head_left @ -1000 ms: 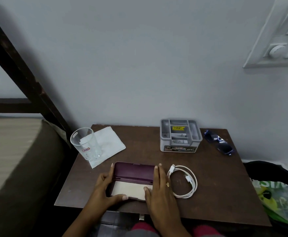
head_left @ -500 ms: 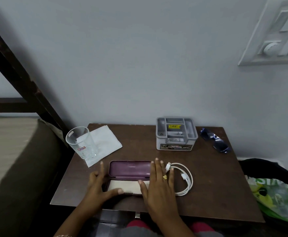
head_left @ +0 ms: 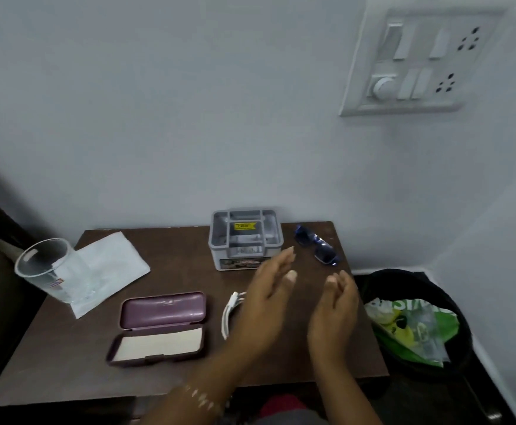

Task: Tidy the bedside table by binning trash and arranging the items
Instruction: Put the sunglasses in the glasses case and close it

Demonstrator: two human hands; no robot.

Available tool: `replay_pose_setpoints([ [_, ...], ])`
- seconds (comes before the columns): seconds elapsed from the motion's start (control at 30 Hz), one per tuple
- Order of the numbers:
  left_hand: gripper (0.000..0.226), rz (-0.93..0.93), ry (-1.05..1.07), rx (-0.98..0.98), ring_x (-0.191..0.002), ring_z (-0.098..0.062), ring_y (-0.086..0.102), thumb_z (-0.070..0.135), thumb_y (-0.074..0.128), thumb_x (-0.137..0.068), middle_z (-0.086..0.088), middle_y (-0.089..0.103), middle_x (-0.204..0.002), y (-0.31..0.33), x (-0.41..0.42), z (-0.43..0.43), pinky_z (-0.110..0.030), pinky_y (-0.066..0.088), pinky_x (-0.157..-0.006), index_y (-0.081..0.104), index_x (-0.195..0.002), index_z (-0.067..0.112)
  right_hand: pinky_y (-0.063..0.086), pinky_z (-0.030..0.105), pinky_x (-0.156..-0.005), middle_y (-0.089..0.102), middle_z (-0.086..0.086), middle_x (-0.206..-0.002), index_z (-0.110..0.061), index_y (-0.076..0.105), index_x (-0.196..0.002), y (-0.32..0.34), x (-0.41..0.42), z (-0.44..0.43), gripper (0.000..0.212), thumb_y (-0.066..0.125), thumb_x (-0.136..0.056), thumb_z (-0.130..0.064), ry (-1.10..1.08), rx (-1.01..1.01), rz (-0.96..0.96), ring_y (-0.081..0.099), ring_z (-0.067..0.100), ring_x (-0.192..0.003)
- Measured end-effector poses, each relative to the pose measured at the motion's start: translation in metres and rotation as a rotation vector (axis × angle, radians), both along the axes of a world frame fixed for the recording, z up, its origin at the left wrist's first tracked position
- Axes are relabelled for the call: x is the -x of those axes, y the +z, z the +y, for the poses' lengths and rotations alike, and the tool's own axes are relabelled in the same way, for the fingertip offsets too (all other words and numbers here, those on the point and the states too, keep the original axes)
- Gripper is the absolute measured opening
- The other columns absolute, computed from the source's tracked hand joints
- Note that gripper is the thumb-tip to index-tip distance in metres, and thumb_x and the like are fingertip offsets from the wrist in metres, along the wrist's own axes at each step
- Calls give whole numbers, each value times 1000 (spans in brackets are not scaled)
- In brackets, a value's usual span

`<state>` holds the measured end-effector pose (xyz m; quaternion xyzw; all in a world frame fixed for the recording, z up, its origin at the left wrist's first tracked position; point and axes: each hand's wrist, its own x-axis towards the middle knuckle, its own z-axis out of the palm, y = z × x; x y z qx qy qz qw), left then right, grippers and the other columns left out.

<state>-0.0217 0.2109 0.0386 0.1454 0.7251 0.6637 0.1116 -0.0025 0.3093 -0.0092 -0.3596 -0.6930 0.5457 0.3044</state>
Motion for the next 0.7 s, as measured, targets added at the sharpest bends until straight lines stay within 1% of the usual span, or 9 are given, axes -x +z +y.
replay_pose_setpoints([
  [0.1,45,-132,-28,87,-125,-2,38,8,45,-95,4,39,-142,-30,34,61,-17,31,-104,38,-139,16,39,30,-95,53,14,-131,-4,47,-130,-12,10,28,36,46,-95,-13,-39,105,-57,52,24,-118],
  [0.13,47,-171,-19,101,-128,-6,36,6,45,-95,3,35,-143,-36,47,76,-20,29,-106,36,-141,12,39,30,-95,53,14,-132,-4,47,-130,-16,15,36,37,48,-94,-12,-44,141,-74,52,24,-118],
  [0.2,50,-265,28,83,-133,-20,37,4,48,-93,-8,34,-146,-48,76,99,-28,29,-110,34,-140,4,37,26,-91,53,14,-132,-3,46,-131,-21,27,50,38,49,-94,-11,-50,233,-96,52,25,-119],
  [0.27,53,-346,92,85,-133,-27,37,13,52,-93,-10,33,-146,-55,99,112,-33,29,-111,31,-140,1,36,25,-90,53,12,-132,-4,45,-133,-25,37,59,40,49,-94,-9,-43,317,-96,51,24,-120],
  [0.33,59,-401,139,126,-132,-30,38,31,50,-94,-13,32,-148,-63,118,123,-41,29,-113,29,-142,3,36,24,-90,53,11,-133,-5,45,-134,-28,45,64,40,48,-94,-8,-39,337,-103,51,23,-120],
  [0.43,63,-402,190,220,-133,-33,37,47,41,-93,-14,32,-149,-67,133,132,-48,30,-111,31,-142,8,37,22,-91,53,9,-133,-7,44,-135,-33,53,70,41,49,-94,-8,-13,341,-95,51,21,-121],
  [0.5,64,-386,212,275,-136,-34,32,50,34,-95,-13,29,-152,-70,141,137,-49,27,-112,28,-144,9,37,23,-93,53,8,-133,-8,44,-135,-36,58,74,42,51,-93,-8,19,329,-92,51,20,-121],
  [0.6,62,-335,228,395,-133,-36,34,52,27,-95,-14,35,-148,-76,147,142,-50,28,-110,37,-140,10,40,24,-95,55,9,-131,-8,48,-132,-43,65,78,43,54,-90,-3,26,295,-93,53,20,-120],
  [0.7,60,-317,242,397,-131,-35,35,52,30,-94,-13,35,-147,-79,142,143,-49,30,-110,41,-137,11,45,26,-93,60,12,-124,-9,55,-125,-47,70,78,41,58,-86,2,25,272,-106,58,22,-113],
])
